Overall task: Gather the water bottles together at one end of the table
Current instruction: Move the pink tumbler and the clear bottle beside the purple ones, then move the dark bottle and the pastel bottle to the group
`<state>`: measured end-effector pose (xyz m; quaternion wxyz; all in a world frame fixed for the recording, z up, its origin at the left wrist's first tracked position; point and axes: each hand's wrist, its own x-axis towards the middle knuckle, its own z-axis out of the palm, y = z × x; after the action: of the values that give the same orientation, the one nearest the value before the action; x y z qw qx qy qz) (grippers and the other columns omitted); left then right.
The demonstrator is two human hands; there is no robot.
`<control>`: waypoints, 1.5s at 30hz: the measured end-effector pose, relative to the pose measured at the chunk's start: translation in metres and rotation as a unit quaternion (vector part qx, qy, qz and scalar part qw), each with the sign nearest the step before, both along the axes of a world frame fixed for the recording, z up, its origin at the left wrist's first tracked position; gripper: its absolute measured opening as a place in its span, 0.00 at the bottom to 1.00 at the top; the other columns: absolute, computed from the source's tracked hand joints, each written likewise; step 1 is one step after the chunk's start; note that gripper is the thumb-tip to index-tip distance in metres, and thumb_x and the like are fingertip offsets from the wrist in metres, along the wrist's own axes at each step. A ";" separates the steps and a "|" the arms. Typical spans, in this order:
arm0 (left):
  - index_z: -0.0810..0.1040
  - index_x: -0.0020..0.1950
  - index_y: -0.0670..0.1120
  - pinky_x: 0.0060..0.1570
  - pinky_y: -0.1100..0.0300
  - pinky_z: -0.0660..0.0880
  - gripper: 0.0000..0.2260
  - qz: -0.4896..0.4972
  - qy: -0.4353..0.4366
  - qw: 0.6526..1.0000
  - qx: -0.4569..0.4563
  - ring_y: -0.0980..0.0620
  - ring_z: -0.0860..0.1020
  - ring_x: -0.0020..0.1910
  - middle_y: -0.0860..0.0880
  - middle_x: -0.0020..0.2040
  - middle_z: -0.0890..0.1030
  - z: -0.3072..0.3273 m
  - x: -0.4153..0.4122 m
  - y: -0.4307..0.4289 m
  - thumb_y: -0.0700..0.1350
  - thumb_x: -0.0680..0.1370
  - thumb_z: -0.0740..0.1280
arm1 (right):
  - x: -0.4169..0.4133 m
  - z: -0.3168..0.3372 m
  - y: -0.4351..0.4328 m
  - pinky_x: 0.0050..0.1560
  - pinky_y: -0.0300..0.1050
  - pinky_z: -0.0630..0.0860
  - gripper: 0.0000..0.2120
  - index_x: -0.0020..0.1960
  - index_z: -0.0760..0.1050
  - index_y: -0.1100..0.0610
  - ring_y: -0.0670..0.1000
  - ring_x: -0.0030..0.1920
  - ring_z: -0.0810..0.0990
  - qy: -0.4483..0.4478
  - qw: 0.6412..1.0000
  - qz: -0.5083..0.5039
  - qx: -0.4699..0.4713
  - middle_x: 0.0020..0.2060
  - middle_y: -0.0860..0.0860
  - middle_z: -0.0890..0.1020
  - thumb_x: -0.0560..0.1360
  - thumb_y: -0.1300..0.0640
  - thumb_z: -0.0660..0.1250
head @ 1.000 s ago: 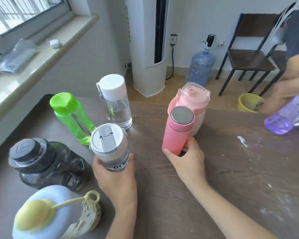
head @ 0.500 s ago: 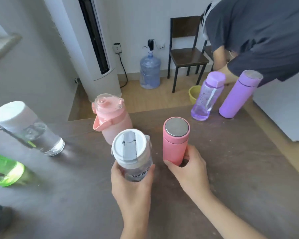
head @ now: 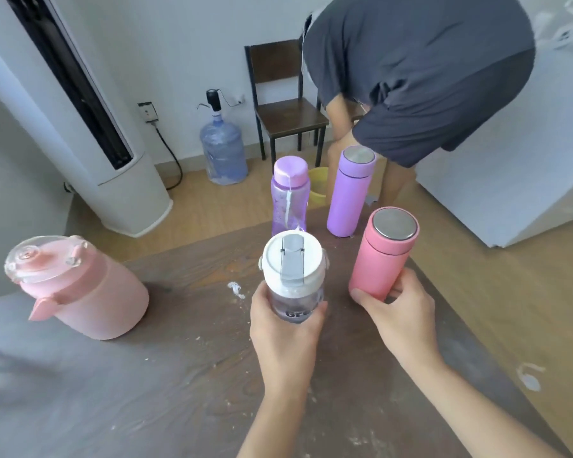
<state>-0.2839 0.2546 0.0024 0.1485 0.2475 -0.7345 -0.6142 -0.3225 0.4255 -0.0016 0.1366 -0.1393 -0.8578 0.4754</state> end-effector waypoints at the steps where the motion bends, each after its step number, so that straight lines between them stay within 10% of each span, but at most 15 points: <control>1: 0.77 0.65 0.61 0.51 0.67 0.78 0.34 -0.003 0.001 1.000 -0.002 0.66 0.83 0.56 0.62 0.57 0.85 0.000 -0.005 0.004 0.55 0.62 0.85 | -0.004 -0.001 0.005 0.46 0.51 0.82 0.20 0.50 0.77 0.45 0.45 0.44 0.86 0.000 1.000 -0.006 -0.003 0.42 0.42 0.86 0.63 0.50 0.83; 15: 0.72 0.73 0.57 0.65 0.51 0.78 0.41 -0.057 -0.016 0.997 -0.053 0.54 0.79 0.67 0.58 0.65 0.80 -0.009 -0.017 0.014 0.48 0.64 0.86 | -0.005 -0.014 0.021 0.52 0.49 0.80 0.21 0.57 0.77 0.49 0.51 0.48 0.85 -0.027 1.000 -0.003 -0.003 0.47 0.50 0.86 0.69 0.57 0.82; 21: 0.75 0.76 0.52 0.64 0.65 0.70 0.33 -0.131 -0.045 0.984 -0.114 0.58 0.76 0.64 0.55 0.69 0.77 0.001 0.021 -0.031 0.47 0.73 0.82 | 0.047 -0.007 -0.009 0.54 0.47 0.77 0.20 0.62 0.78 0.57 0.54 0.49 0.84 -0.057 0.997 -0.028 0.043 0.49 0.54 0.84 0.72 0.63 0.79; 30: 0.85 0.58 0.50 0.55 0.59 0.79 0.14 -0.057 -0.103 0.981 -0.155 0.58 0.82 0.50 0.58 0.51 0.82 0.014 0.163 -0.186 0.40 0.75 0.79 | 0.118 0.012 -0.173 0.47 0.41 0.79 0.14 0.52 0.81 0.53 0.41 0.45 0.81 -0.062 0.970 0.225 0.069 0.43 0.44 0.82 0.71 0.66 0.77; 41: 0.81 0.54 0.58 0.44 0.71 0.75 0.18 0.063 -0.141 0.985 -0.073 0.55 0.83 0.43 0.53 0.47 0.84 0.010 0.315 -0.298 0.38 0.73 0.79 | 0.204 0.003 -0.386 0.44 0.25 0.71 0.13 0.51 0.80 0.50 0.40 0.43 0.80 -0.066 0.897 0.435 0.041 0.44 0.43 0.82 0.72 0.64 0.76; 45: 0.79 0.50 0.60 0.39 0.71 0.75 0.21 0.087 -0.143 0.985 -0.049 0.58 0.80 0.37 0.52 0.44 0.85 0.004 0.356 -0.321 0.34 0.72 0.78 | 0.240 -0.004 -0.431 0.46 0.37 0.77 0.16 0.50 0.77 0.46 0.43 0.45 0.81 -0.064 0.864 0.498 0.048 0.44 0.43 0.81 0.71 0.64 0.76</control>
<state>0.0723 -0.0666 0.0061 0.1062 0.3882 -0.7529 -0.5207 -0.0823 -0.0051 -0.0056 -0.1667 0.2829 -0.8417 0.4287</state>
